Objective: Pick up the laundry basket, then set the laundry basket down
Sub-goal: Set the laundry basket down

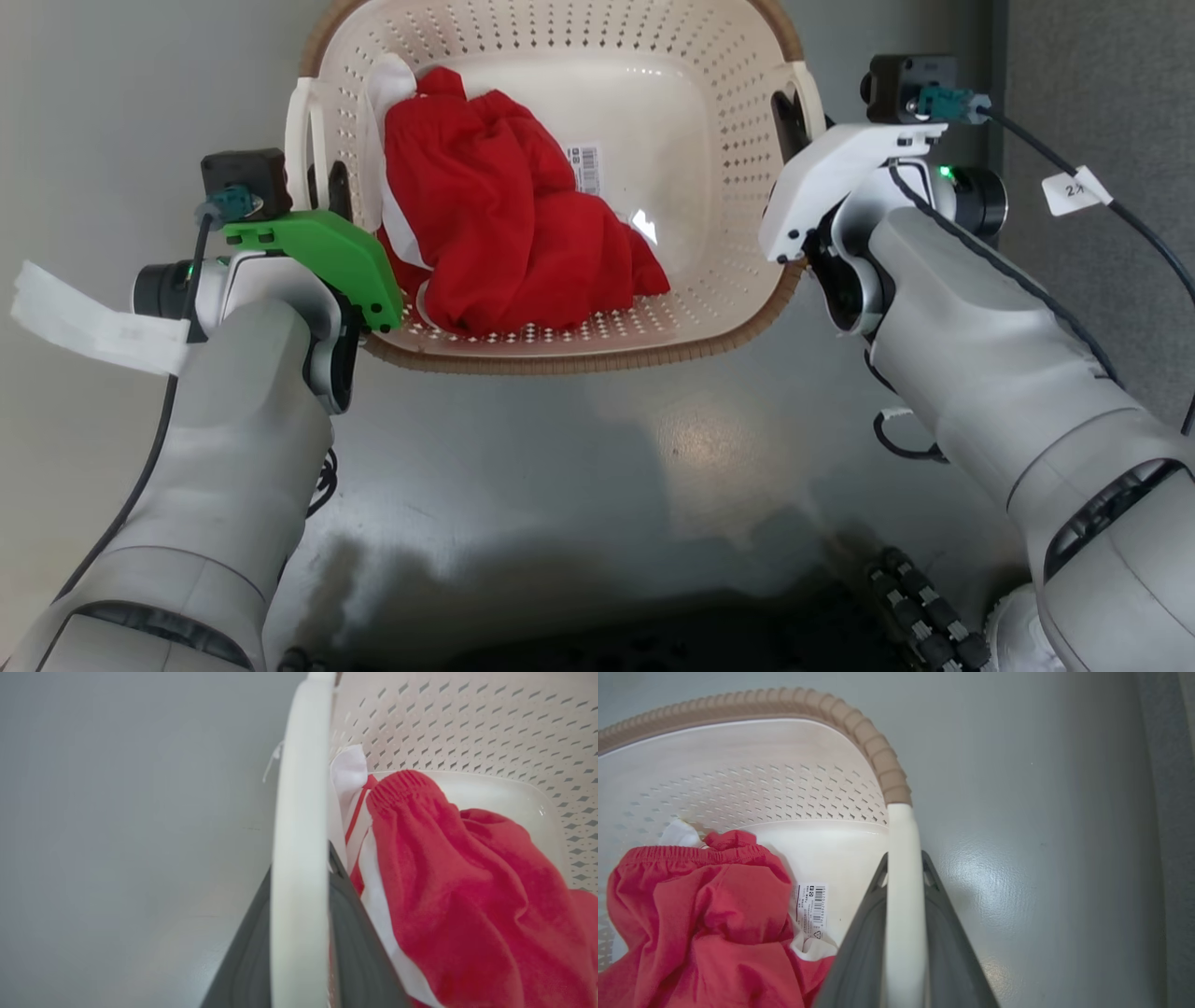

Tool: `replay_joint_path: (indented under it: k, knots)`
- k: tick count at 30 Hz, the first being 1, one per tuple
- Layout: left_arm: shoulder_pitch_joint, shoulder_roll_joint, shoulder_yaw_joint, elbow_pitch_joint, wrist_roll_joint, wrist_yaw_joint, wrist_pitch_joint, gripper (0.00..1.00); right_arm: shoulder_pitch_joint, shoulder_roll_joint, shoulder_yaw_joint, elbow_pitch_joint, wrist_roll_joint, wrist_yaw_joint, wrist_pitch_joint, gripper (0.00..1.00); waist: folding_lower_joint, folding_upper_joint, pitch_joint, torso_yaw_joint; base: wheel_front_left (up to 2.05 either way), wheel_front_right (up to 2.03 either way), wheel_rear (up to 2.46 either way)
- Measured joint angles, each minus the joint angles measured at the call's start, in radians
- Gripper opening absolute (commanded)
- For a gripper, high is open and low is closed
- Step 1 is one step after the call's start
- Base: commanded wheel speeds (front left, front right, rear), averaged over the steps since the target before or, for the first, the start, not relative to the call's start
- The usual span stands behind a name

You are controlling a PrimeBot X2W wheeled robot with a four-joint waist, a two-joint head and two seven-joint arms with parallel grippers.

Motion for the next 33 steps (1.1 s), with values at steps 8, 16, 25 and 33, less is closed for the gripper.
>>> replay_joint_path:
  k: [8,16,25,33]
  knots:
    - [-0.033,0.000,0.010,0.003,0.003,0.000,-0.012,0.00,-0.040,-0.001,0.002,0.001,0.000,0.000,-0.009,0.00,-0.0001,0.0000,0.056,-0.003,0.00,0.00,0.00]
    - [-0.059,0.005,0.013,0.007,0.007,0.001,-0.022,0.00,-0.064,-0.001,0.006,0.003,-0.002,0.000,-0.020,0.00,-0.0001,0.0000,0.106,-0.006,0.00,0.00,0.00]
    - [-0.073,0.005,0.013,0.015,0.009,0.003,-0.038,0.00,-0.082,-0.002,0.015,0.010,-0.002,0.001,-0.030,0.00,-0.0002,0.0000,0.136,-0.008,0.00,0.00,0.00]
    - [-0.075,-0.001,0.017,0.039,0.009,0.003,-0.039,0.61,-0.082,-0.002,0.021,0.021,-0.002,0.009,-0.036,0.43,-0.0002,0.0000,0.128,-0.007,0.00,0.00,0.00]
